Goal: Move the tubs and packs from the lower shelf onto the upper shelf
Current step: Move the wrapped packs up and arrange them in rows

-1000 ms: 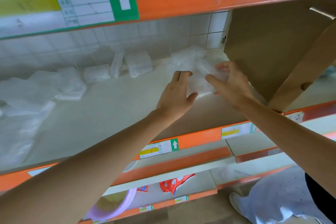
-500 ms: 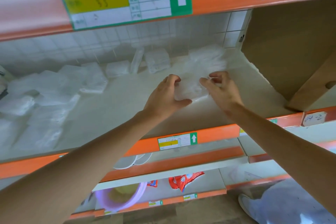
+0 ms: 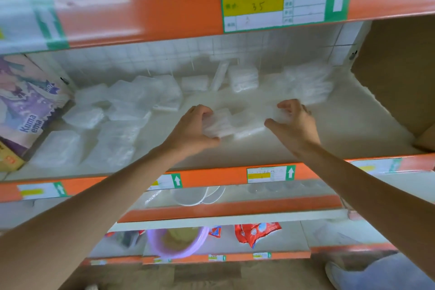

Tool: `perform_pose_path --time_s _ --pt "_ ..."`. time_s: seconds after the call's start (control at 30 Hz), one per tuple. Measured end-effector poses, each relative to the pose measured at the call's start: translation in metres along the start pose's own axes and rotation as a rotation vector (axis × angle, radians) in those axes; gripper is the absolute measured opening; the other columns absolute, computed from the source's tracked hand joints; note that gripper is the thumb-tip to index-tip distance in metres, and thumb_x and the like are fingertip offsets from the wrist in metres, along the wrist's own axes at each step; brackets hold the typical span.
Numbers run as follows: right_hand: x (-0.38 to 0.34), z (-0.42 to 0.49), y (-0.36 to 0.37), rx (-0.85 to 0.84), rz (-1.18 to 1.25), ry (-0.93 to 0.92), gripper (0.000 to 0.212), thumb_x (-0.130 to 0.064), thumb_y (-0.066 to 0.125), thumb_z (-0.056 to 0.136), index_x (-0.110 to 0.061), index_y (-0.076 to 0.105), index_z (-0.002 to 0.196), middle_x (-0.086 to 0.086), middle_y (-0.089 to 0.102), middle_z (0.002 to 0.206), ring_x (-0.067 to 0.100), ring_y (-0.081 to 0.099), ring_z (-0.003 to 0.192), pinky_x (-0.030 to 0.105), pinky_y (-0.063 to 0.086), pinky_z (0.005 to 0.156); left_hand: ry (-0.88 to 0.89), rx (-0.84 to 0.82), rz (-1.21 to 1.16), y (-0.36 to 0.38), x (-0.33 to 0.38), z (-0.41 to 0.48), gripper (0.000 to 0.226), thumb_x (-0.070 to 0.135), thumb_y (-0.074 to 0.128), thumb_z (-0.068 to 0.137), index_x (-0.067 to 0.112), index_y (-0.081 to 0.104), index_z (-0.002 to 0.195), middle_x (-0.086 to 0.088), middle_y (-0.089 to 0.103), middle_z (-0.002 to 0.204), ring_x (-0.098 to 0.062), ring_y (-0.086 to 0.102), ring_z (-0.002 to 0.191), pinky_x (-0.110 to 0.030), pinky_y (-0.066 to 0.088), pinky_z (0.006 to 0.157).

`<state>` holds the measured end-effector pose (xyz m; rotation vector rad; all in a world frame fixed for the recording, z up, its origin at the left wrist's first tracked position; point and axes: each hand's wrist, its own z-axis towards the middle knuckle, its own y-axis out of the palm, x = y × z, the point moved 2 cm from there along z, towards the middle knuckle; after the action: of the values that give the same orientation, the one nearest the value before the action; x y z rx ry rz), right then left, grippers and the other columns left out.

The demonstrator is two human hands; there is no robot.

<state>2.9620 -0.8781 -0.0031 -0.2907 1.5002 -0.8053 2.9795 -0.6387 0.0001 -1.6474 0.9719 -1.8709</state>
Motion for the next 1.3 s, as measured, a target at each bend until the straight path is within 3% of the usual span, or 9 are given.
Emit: perform_pose_path --time_s 0.1,0.27,0.37,0.43,0.53,0.7,0.77,1.0,1.3 --pt "-0.001 -0.008 -0.005 -0.016 -0.238 0.039 0.050 -0.038 0.067 0.080 -0.020 0.049 0.124 0.003 0.053 0.126 0.028 0.046 0.121 0.040 0.032 0.098 -0.035 0.016 0.005 -0.008 -0.009 -0.014 0.073 0.032 0.073 0.054 0.015 0.054 0.122 0.000 0.056 0.121 -0.015 0.053 0.114 -0.029 0.043 0.093" --pt "-0.005 -0.015 -0.011 -0.095 -0.414 0.094 0.058 -0.051 0.060 0.085 -0.018 0.042 0.129 0.010 0.047 0.131 0.032 0.048 0.122 0.045 0.034 0.098 -0.075 -0.054 0.107 -0.012 -0.024 -0.029 0.080 0.021 0.083 0.062 0.015 0.051 0.135 -0.001 0.052 0.120 -0.018 0.052 0.116 -0.023 0.037 0.091" --pt "-0.005 -0.019 -0.013 -0.145 -0.429 0.114 0.071 -0.068 0.045 0.089 -0.015 0.039 0.136 0.013 0.042 0.132 0.038 0.053 0.117 0.045 0.040 0.094 -0.067 -0.066 0.187 -0.011 -0.021 -0.032 0.079 0.029 0.079 0.061 0.016 0.052 0.134 0.000 0.050 0.119 -0.022 0.051 0.116 -0.029 0.038 0.098" --pt "-0.006 -0.022 -0.015 -0.142 -0.376 0.112 0.065 -0.063 0.039 0.094 -0.014 0.038 0.137 0.015 0.040 0.133 0.041 0.054 0.113 0.045 0.042 0.090 -0.076 -0.089 0.254 -0.009 -0.018 -0.031 0.077 0.027 0.079 0.068 0.017 0.048 0.138 -0.002 0.048 0.129 -0.023 0.046 0.121 -0.033 0.034 0.104" --pt "-0.004 -0.030 -0.021 -0.126 -0.452 0.047 0.050 -0.042 0.050 0.092 -0.016 0.041 0.134 0.014 0.041 0.132 0.040 0.051 0.113 0.042 0.038 0.090 -0.093 -0.140 0.291 -0.008 -0.014 -0.031 0.080 0.024 0.076 0.074 0.016 0.040 0.145 -0.004 0.045 0.136 -0.025 0.040 0.126 -0.032 0.031 0.106" --pt "0.009 -0.028 -0.030 -0.251 -0.564 -0.191 0.069 -0.033 0.070 0.077 -0.030 0.042 0.140 0.002 0.028 0.154 0.022 0.020 0.142 0.038 0.018 0.111 -0.063 -0.163 0.312 -0.007 -0.007 -0.029 0.083 0.022 0.073 0.075 0.017 0.035 0.148 -0.003 0.044 0.139 -0.024 0.038 0.129 -0.031 0.027 0.105" --pt "0.012 -0.023 -0.030 -0.334 -0.559 -0.198 0.069 -0.033 0.071 0.080 -0.029 0.040 0.141 -0.002 0.031 0.155 0.020 0.025 0.142 0.036 0.020 0.110 -0.064 -0.165 0.274 -0.007 -0.005 -0.028 0.080 0.019 0.074 0.076 0.016 0.039 0.147 -0.003 0.047 0.139 -0.023 0.043 0.128 -0.033 0.032 0.108" --pt "0.005 -0.017 -0.032 -0.261 -0.566 -0.236 0.070 -0.052 0.081 0.071 -0.018 0.053 0.124 0.005 0.049 0.127 0.027 0.053 0.116 0.037 0.039 0.095 -0.042 -0.143 0.242 -0.015 0.004 -0.030 0.081 0.016 0.080 0.068 0.016 0.047 0.142 -0.002 0.053 0.133 -0.022 0.051 0.122 -0.031 0.040 0.104" --pt "-0.030 -0.068 -0.033 -0.188 -0.435 -0.287 0.073 -0.055 0.081 0.069 -0.023 0.053 0.129 0.000 0.044 0.124 0.020 0.056 0.105 0.035 0.050 0.083 0.059 -0.107 0.214 -0.046 0.027 -0.065 0.081 0.015 0.081 0.067 0.018 0.046 0.140 0.001 0.056 0.131 -0.016 0.053 0.120 -0.036 0.038 0.107"
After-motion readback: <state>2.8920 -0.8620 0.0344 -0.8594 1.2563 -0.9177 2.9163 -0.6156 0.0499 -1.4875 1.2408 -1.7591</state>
